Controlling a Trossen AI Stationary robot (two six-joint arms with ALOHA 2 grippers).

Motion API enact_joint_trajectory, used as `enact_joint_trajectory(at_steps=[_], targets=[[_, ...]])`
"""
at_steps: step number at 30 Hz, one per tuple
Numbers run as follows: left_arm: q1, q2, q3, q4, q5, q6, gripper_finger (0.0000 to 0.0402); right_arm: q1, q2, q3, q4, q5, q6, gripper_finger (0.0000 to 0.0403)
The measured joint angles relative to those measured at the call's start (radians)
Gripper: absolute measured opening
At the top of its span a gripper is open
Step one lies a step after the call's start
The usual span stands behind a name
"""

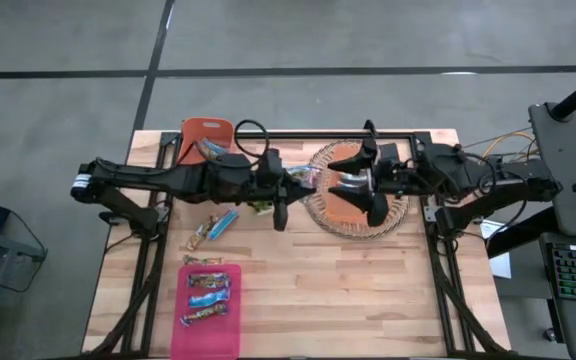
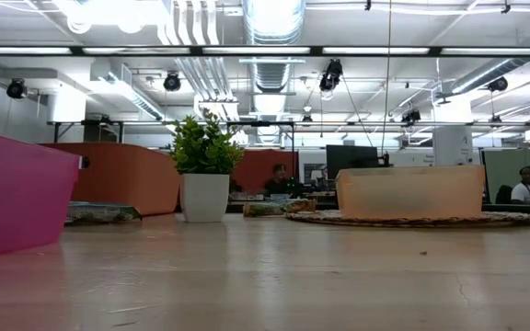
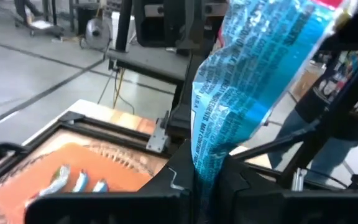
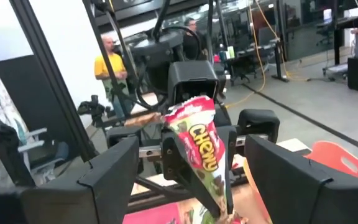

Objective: Pick and place Granola Bars by type
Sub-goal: Put the bottom red granola bar into the right orange bin

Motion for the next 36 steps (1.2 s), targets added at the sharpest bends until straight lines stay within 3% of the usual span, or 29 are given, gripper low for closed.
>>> enact_joint_trajectory(at_steps=[21, 29, 36], targets=[[0.006, 0.013, 0.005, 0.091, 0.016, -0.006, 0.0004, -0.004, 0.062, 0.0, 0.004, 0.021, -0.037, 0.0238], [0.005, 0.013, 0.005, 0.091, 0.031, -0.009, 0.0004, -0.004, 0.089, 0.001, 0.005, 0.029, -0.044, 0.0189], [0.005, 0.013, 0.004, 0.083, 0.034, -0.013, 0.0004, -0.004, 0.101, 0.003, 0.013, 0.03, -0.062, 0.0097]])
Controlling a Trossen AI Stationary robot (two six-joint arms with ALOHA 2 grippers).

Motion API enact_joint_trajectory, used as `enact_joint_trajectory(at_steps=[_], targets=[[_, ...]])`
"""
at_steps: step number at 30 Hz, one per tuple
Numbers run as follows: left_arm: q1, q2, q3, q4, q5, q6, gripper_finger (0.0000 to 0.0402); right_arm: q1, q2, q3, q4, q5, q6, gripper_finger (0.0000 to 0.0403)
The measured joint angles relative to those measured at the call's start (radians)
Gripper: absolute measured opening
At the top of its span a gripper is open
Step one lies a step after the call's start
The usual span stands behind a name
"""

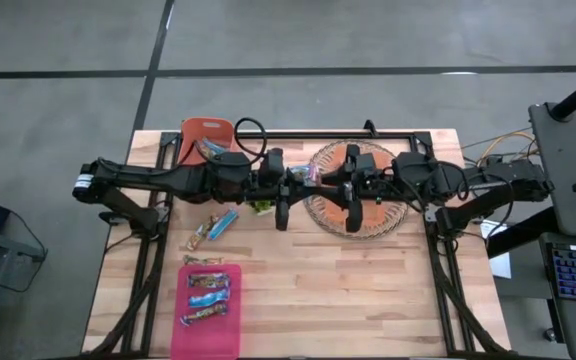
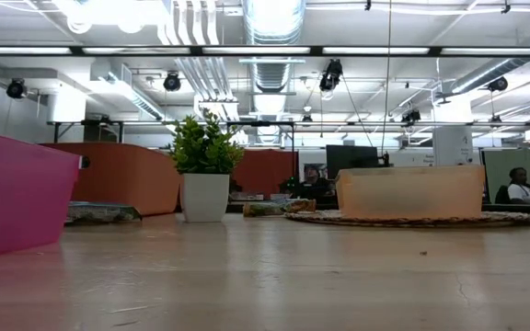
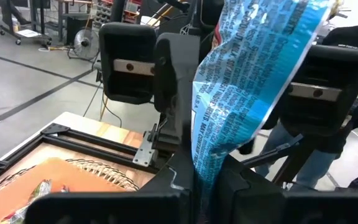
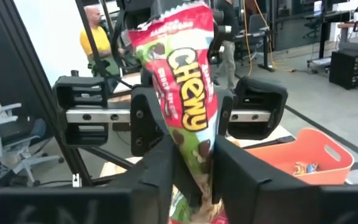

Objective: Pick and place Granola Bars by type
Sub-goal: Put the bottom red granola bar into the right orange bin

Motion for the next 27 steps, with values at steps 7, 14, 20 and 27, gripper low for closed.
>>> enact_joint_trajectory(at_steps=[7, 14, 20, 27], targets=[[-0.001, 0.0, 0.0, -0.002, 0.003, -0.009, 0.0007, 0.0, -0.003, 0.0, 0.0, 0.0, -0.013, 0.002], [-0.001, -0.008, 0.0, -0.023, 0.003, -0.043, 0.0028, -0.001, -0.01, 0.011, -0.02, -0.003, -0.018, 0.0015], [0.001, -0.042, -0.001, -0.038, 0.033, -0.017, 0.0091, 0.0, -0.027, 0.053, -0.122, -0.004, -0.028, 0.0013], [0.009, -0.098, -0.001, -0.169, 0.023, -0.004, 0.0162, -0.006, -0.027, 0.116, -0.382, -0.004, -0.015, 0.0012]])
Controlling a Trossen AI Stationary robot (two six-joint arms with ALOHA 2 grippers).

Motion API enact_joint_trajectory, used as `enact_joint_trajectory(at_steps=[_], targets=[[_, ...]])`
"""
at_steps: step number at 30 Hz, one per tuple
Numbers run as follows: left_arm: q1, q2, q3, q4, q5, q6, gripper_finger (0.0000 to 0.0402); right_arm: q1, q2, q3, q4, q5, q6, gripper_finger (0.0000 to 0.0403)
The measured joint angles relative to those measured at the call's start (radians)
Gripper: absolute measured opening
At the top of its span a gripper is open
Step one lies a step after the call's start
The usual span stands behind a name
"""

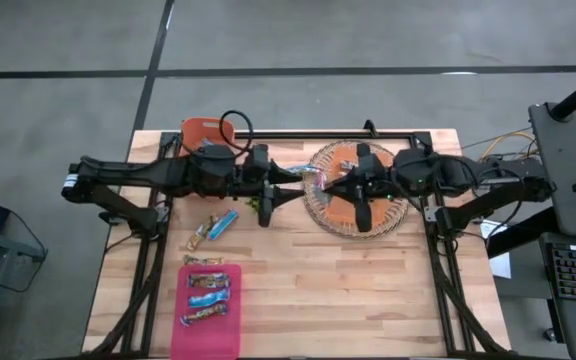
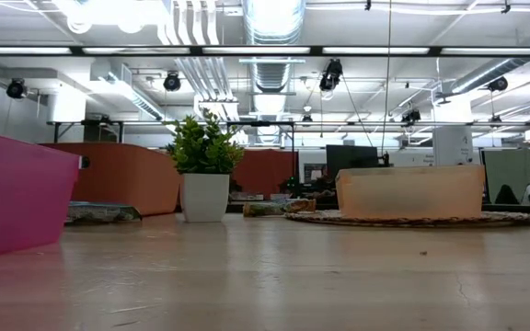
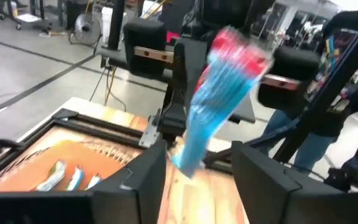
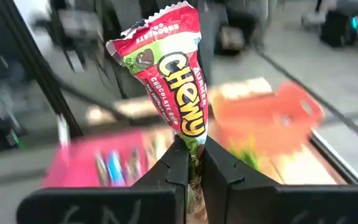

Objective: Pick and place Granola Bars by type
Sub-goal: Put the bottom red granola bar into the right orange bin

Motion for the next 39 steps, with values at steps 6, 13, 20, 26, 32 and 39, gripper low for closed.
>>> enact_joint_trajectory(at_steps=[6, 13, 20, 26, 32, 39], targets=[[0.001, -0.061, 0.0, -0.142, 0.006, 0.005, 0.0169, -0.065, 0.0, 0.033, -0.271, -0.017, -0.044, 0.0012], [-0.004, -0.123, -0.006, -0.231, 0.087, 0.003, 0.017, -0.21, 0.015, 0.02, -0.433, -0.148, -0.127, 0.0011], [-0.006, -0.177, -0.007, -0.273, 0.122, 0.006, 0.017, -0.339, 0.062, -0.031, -0.522, -0.17, -0.214, 0.0011], [-0.008, -0.215, -0.007, -0.273, 0.142, 0.01, 0.017, -0.425, 0.119, -0.137, -0.516, -0.221, -0.227, 0.0011], [-0.01, -0.227, -0.007, -0.295, 0.148, 0.009, 0.017, -0.476, 0.194, -0.267, -0.501, -0.271, -0.219, 0.0011], [-0.011, -0.226, -0.007, -0.31, 0.166, 0.008, 0.017, -0.491, 0.281, -0.371, -0.436, -0.297, -0.229, 0.0011]])
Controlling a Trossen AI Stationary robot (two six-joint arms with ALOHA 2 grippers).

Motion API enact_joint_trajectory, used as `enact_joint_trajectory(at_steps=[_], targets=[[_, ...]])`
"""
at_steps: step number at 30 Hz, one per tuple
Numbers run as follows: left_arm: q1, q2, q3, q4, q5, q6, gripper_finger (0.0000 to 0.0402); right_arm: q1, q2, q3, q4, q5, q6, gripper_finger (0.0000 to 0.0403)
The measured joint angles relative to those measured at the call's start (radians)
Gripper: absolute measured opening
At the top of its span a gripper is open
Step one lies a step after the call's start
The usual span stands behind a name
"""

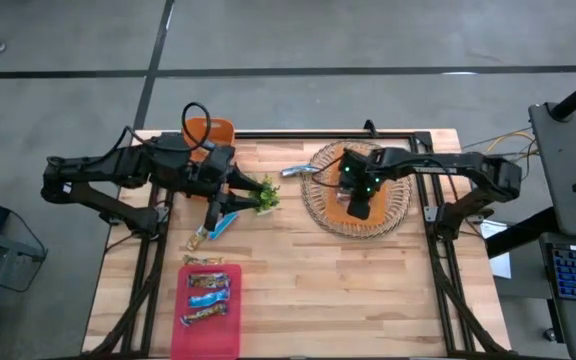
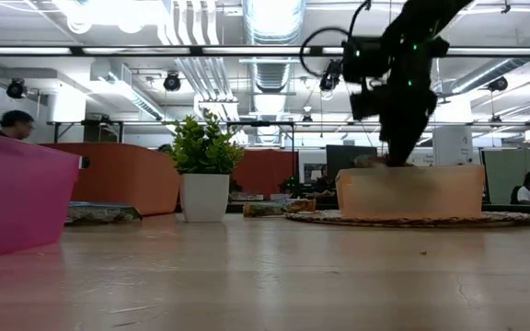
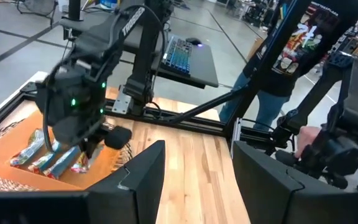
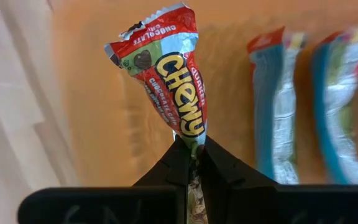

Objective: Pick and place Granola Bars by type
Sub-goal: Put the bottom red granola bar into the right orange bin, then put the red granola bar into the right orange bin

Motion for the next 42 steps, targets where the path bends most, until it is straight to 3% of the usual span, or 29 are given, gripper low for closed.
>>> enact_joint_trajectory(at_steps=[15, 28, 33, 37, 42], targets=[[0.0, -0.002, 0.0, -0.106, 0.0, -0.043, 0.017, -0.061, 0.1, -0.034, 0.079, 0.062, -0.022, 0.0023], [0.0, -0.002, 0.0, -0.212, -0.067, -0.121, 0.017, -0.06, 0.08, 0.062, 0.017, 0.085, -0.015, 0.0158], [0.0, -0.002, 0.0, -0.305, -0.079, -0.141, 0.017, -0.062, 0.08, 0.129, -0.073, 0.091, -0.016, 0.0189], [0.0, -0.009, -0.001, -0.398, -0.129, -0.116, 0.017, -0.061, 0.059, 0.187, -0.072, 0.018, -0.018, 0.0198], [0.0, -0.073, -0.067, -0.361, -0.149, -0.102, 0.0169, -0.041, -0.002, 0.232, 0.017, -0.072, 0.022, 0.0198]])
